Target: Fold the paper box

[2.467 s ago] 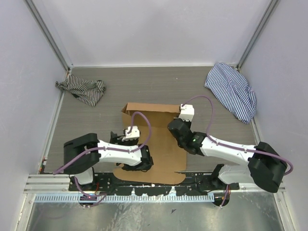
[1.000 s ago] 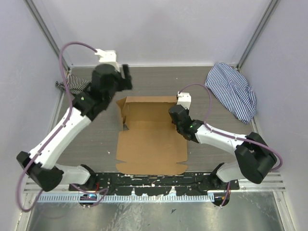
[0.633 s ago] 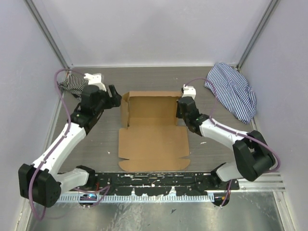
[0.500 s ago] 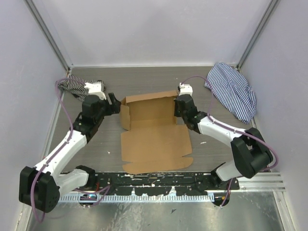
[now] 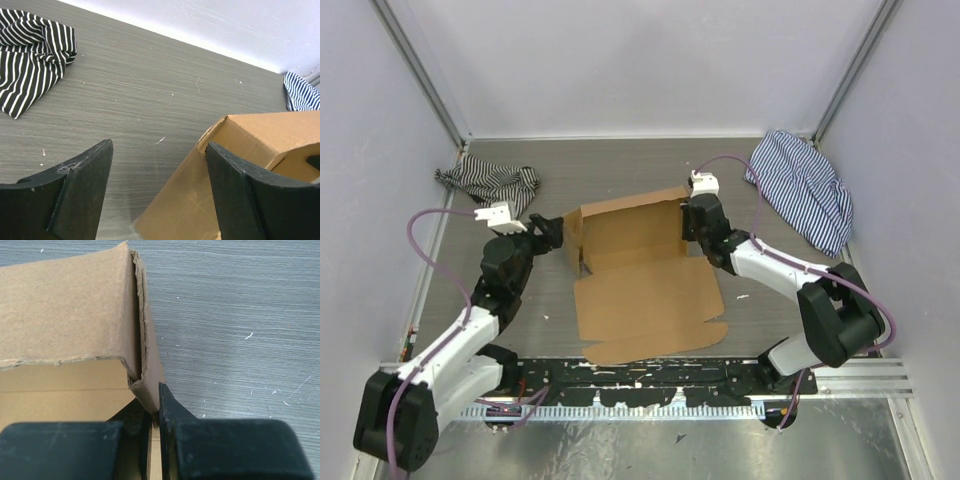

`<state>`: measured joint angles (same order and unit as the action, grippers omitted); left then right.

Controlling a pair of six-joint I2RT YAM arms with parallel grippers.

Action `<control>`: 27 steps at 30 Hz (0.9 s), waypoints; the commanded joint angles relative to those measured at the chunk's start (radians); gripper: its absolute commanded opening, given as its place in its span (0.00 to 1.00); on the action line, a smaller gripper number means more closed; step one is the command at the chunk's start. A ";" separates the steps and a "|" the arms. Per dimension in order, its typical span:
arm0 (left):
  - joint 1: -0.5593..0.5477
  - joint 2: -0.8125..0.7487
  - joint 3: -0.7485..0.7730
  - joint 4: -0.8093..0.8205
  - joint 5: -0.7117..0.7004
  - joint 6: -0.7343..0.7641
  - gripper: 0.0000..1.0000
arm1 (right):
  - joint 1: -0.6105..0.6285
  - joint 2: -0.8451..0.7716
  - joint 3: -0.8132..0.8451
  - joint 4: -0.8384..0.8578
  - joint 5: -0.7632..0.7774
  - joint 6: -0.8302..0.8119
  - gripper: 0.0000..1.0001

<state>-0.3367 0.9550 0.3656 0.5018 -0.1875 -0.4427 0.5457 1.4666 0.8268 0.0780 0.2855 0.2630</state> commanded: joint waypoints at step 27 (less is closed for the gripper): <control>0.007 0.059 -0.079 0.128 0.340 0.036 0.73 | -0.097 -0.042 0.023 -0.158 -0.176 -0.043 0.05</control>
<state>-0.3344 1.0409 0.2497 0.5232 0.0368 -0.4091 0.4583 1.4399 0.8436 -0.0109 0.1429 0.2379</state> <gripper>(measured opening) 0.737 0.111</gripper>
